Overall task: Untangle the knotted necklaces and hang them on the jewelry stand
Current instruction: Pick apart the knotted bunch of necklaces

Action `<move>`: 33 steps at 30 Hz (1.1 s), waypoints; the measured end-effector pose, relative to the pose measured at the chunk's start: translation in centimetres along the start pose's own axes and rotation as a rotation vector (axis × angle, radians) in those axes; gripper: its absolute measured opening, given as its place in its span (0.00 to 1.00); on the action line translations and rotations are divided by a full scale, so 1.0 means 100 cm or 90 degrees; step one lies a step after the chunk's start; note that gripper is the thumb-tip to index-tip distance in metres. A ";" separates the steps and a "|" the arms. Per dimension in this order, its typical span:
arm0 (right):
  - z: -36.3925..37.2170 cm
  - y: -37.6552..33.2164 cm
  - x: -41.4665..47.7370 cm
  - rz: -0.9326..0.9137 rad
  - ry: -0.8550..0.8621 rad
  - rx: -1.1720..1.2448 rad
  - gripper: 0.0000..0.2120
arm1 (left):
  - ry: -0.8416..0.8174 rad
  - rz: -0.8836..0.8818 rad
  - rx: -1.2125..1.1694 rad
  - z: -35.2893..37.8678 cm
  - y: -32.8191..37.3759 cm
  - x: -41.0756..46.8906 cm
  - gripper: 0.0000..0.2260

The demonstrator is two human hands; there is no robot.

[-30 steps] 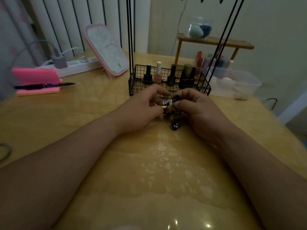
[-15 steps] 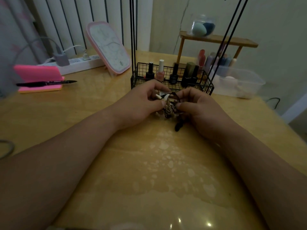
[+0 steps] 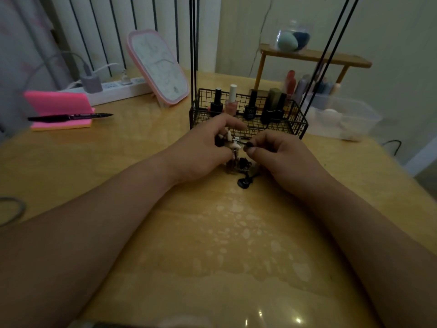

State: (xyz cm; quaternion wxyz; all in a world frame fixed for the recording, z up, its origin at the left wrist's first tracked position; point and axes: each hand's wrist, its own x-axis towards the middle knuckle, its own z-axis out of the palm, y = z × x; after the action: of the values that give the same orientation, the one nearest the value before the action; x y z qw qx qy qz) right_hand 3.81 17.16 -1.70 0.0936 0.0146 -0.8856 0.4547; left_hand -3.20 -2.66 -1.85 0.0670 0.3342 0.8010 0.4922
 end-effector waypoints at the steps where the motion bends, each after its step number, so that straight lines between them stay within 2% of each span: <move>1: -0.001 0.001 0.000 0.005 0.007 0.003 0.02 | 0.007 0.000 0.006 0.000 0.000 0.000 0.23; 7: -0.001 0.000 0.002 0.056 0.020 0.092 0.04 | -0.009 -0.001 -0.003 0.001 -0.002 0.001 0.21; 20: 0.001 0.001 0.000 -0.021 -0.012 -0.007 0.08 | -0.004 0.039 0.047 0.004 -0.004 0.001 0.15; 24: -0.001 0.002 0.000 -0.028 -0.006 -0.026 0.07 | 0.044 0.031 0.093 0.004 -0.005 0.002 0.16; 29: -0.003 0.001 -0.001 -0.025 -0.031 -0.016 0.09 | 0.112 0.008 0.119 0.003 -0.009 0.006 0.06; 33: -0.003 0.000 -0.002 -0.028 -0.032 0.003 0.08 | 0.117 -0.007 0.124 0.003 -0.008 0.007 0.05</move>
State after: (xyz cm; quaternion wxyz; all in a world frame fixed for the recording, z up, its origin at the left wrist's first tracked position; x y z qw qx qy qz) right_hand 4.09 17.44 -1.57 0.0811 0.0457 -0.8862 0.4538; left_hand -3.95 -2.24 -2.56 -0.0371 0.2882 0.8497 0.4400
